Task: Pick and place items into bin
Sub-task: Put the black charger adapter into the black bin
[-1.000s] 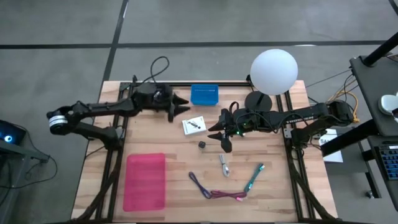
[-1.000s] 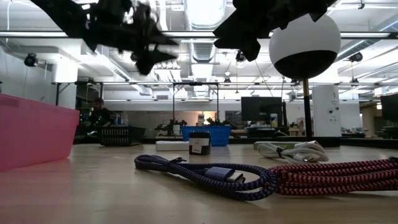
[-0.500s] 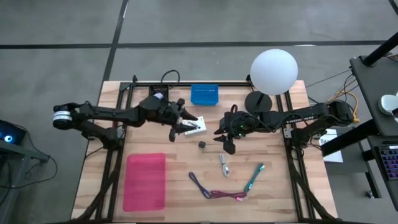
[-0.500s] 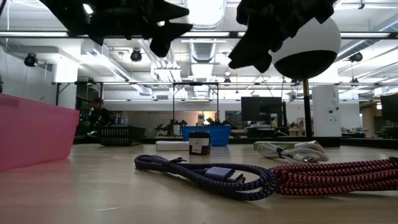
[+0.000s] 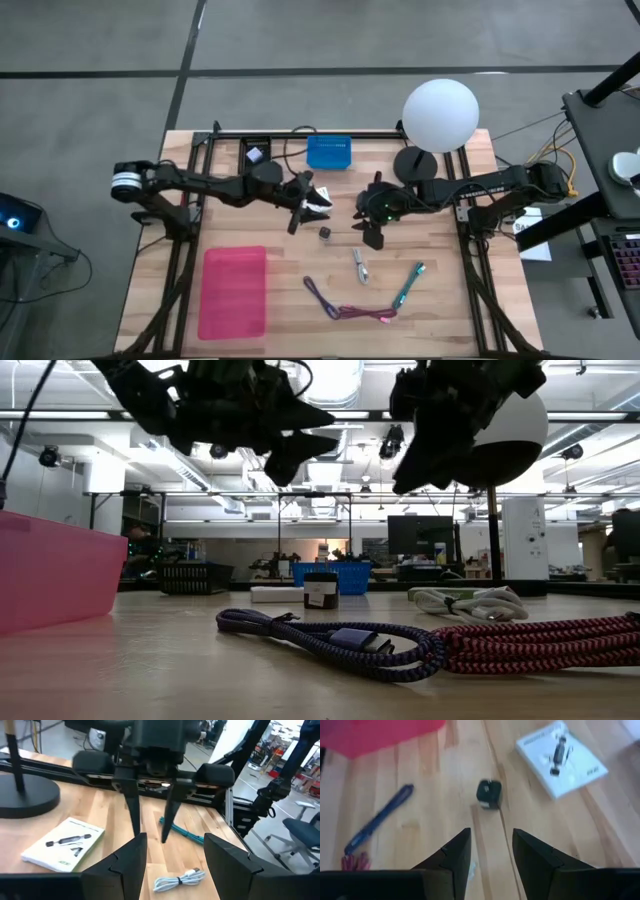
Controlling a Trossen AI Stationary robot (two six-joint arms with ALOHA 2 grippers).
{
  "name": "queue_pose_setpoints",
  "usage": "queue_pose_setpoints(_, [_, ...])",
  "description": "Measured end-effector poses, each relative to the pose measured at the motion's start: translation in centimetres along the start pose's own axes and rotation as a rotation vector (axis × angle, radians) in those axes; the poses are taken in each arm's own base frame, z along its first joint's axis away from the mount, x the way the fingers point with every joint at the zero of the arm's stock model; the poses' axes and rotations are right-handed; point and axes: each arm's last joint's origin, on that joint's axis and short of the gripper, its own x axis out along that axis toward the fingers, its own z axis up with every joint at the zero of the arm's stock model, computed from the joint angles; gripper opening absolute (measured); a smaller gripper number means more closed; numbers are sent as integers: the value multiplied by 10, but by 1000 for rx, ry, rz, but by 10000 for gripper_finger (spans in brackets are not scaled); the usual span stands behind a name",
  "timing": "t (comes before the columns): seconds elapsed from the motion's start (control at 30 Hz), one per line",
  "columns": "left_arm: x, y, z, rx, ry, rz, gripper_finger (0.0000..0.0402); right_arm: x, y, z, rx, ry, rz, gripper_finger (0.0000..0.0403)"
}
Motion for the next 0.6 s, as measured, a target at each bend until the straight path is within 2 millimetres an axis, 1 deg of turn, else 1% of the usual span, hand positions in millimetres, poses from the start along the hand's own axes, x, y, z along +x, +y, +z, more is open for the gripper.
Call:
queue_pose_setpoints(0.17, [14, 2, -1, 63, 33, -44, 184, 0, -2, -6, 24, 66, -20, 125])
queue_pose_setpoints(0.3, [21, 4, -6, 56, 116, -63, 205, 0, -3, -9, 51, 96, -30, 123])
queue_pose_setpoints(0.37, [23, 5, -9, 54, 178, -70, 218, -1, -3, -10, 56, 106, -34, 125])
queue_pose_setpoints(0.5, [22, 4, -17, 117, 298, -79, 235, -1, -3, -11, 55, 115, -38, 128])
queue_pose_setpoints(0.6, [21, 4, -20, 163, 324, -85, 237, -1, -3, -11, 52, 114, -38, 130])
